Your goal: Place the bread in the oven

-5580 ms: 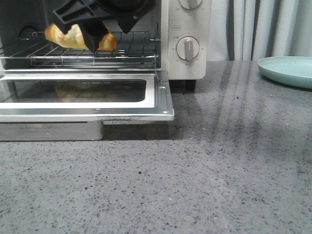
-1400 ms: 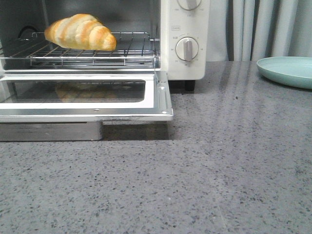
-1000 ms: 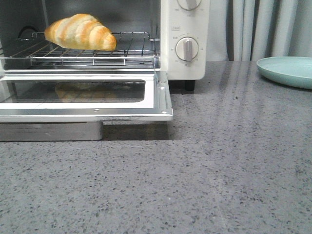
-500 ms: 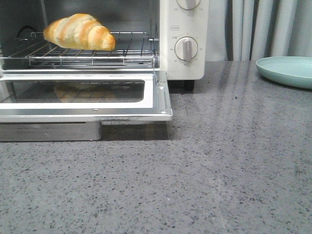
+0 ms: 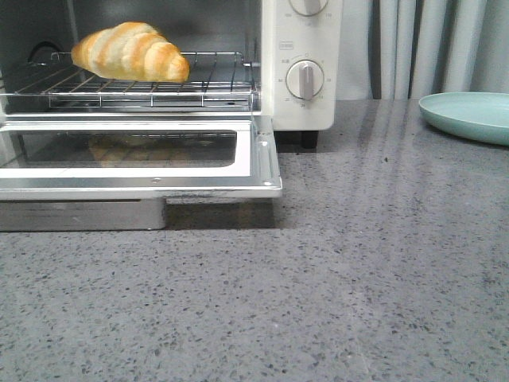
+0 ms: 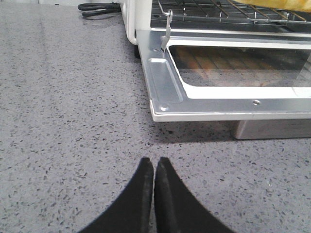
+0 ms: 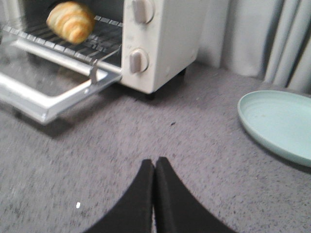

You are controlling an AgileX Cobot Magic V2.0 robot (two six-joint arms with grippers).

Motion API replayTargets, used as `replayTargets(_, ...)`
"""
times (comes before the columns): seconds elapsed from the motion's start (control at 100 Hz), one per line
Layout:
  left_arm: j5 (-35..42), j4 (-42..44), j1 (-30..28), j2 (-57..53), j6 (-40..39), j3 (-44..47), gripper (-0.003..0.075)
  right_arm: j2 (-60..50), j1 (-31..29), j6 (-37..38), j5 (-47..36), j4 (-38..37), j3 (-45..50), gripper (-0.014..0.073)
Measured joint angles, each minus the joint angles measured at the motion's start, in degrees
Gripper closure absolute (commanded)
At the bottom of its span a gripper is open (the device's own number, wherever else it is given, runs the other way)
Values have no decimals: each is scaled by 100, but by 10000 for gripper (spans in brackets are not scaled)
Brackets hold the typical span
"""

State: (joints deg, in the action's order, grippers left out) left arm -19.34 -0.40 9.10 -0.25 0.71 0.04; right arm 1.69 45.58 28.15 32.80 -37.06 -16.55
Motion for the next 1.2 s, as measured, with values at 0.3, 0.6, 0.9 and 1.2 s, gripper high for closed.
replayTargets(0.3, 0, 0, 0, 0, 0, -4, 741, 0, -2753, -1419, -1417, 2344, 1184, 648)
replayTargets(0.6, 0, 0, 0, 0, 0, -4, 741, 0, -4323, -2208, -1791, 3153, 1718, 648)
replayTargets(0.9, 0, 0, 0, 0, 0, 0, 741, 0, -4347, -2220, -1448, 3163, 1718, 648)
replayTargets(1.2, 0, 0, 0, 0, 0, -4, 741, -140, -4347, -2220, -1448, 3166, 1718, 648)
